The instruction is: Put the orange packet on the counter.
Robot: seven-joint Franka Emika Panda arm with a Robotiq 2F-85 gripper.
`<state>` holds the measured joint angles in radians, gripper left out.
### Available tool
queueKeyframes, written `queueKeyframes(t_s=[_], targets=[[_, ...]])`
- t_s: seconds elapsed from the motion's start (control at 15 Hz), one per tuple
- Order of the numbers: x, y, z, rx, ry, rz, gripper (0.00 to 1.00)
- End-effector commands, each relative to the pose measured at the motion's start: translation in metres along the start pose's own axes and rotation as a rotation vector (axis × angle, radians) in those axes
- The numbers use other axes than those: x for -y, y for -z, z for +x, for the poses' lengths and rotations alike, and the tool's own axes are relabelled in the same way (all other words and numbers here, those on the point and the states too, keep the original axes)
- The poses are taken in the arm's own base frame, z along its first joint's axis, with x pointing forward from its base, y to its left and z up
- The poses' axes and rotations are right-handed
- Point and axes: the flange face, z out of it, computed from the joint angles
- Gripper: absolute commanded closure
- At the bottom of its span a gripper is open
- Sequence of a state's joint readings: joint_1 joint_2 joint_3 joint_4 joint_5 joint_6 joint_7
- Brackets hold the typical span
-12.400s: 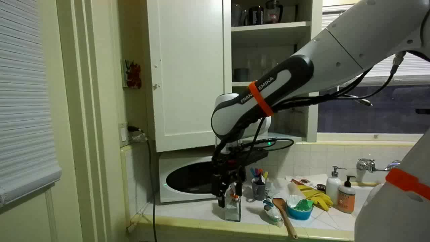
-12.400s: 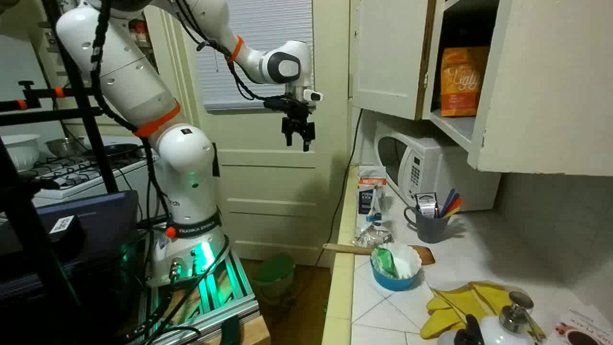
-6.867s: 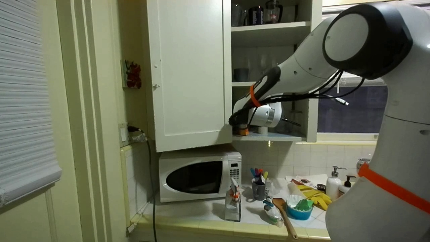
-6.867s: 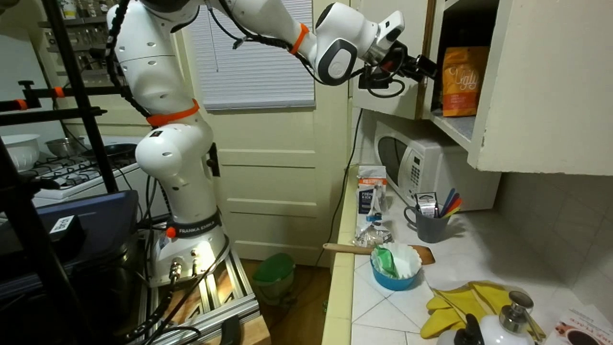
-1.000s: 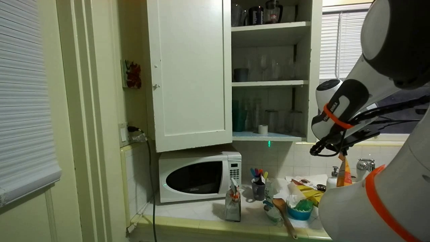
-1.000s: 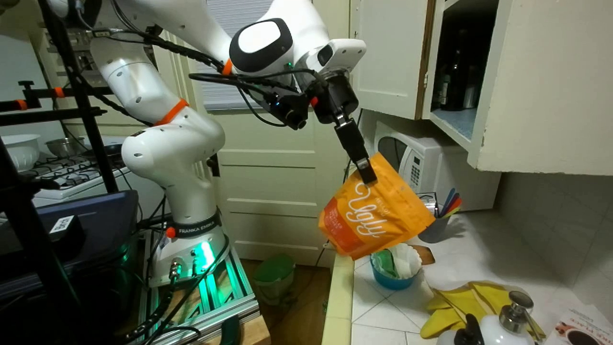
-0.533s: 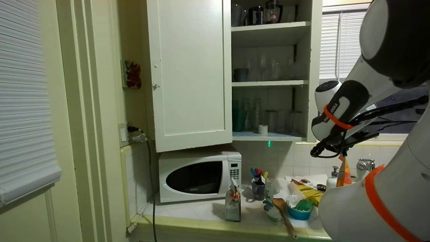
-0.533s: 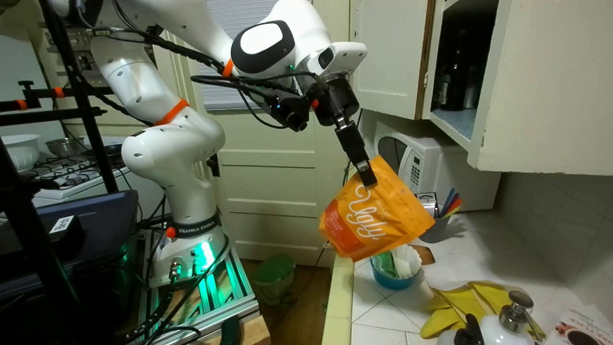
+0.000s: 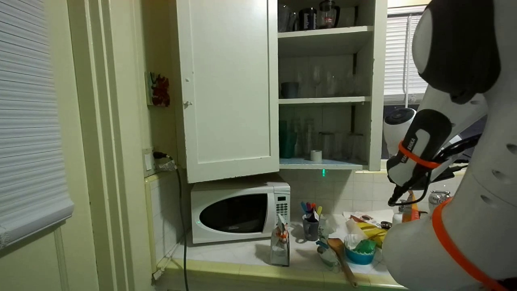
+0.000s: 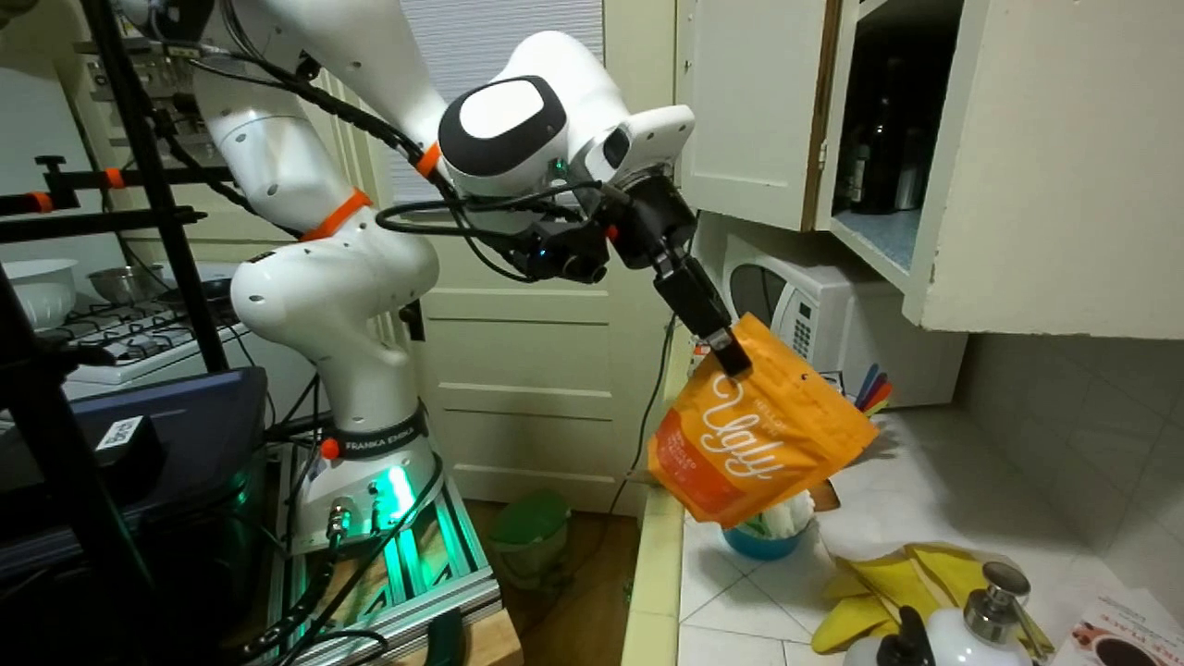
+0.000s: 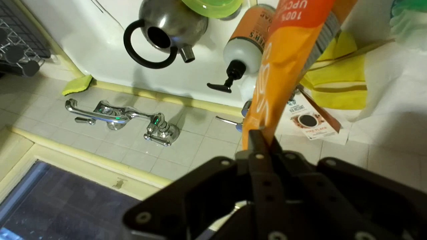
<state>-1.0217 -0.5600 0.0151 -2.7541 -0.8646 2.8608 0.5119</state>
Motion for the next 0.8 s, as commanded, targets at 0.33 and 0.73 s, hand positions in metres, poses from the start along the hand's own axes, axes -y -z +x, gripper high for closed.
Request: queueKeyframes(t_s=[0.33,0.73], targets=[[0.000,-0.015,-0.029,-0.104,-0.093,-0.101,0.99],[0.032,-0.026,-0.051,-0.111,-0.051,-0.137,0.99]])
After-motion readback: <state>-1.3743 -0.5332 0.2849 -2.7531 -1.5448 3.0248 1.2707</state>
